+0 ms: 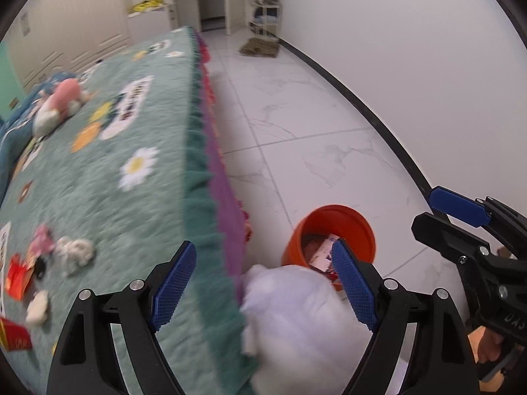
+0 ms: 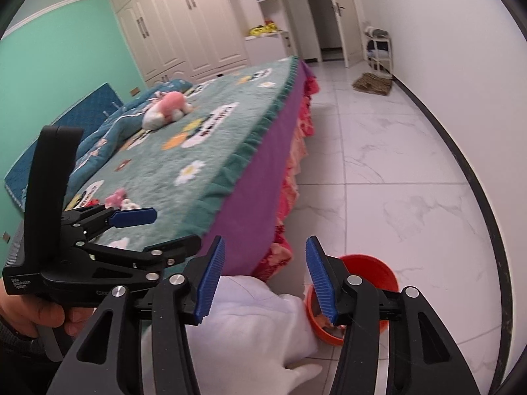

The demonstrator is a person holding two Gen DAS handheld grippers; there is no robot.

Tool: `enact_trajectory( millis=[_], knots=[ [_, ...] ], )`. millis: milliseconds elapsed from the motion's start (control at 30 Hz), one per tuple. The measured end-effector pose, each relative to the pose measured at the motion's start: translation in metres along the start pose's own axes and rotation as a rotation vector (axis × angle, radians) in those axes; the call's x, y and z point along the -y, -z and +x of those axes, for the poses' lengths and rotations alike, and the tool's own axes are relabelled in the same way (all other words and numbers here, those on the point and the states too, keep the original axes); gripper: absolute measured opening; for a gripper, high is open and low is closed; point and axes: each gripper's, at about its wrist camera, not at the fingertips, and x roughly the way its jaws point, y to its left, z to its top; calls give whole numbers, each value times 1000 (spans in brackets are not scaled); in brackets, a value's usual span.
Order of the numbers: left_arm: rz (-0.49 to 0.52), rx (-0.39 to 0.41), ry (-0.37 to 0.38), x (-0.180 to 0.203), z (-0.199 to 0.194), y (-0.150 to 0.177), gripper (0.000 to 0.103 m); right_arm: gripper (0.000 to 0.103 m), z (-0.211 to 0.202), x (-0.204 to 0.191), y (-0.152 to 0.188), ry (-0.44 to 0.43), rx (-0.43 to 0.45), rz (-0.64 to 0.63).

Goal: Collect trash
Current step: 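Move both open grippers back over the bed toward the cotton and rope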

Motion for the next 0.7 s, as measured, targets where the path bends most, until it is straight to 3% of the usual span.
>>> enact_trajectory(
  millis=[700],
  knots=[
    [-331,83,-207,-155,-102,98,86,55,43,-211,-10,-281,-68,-300]
  ],
)
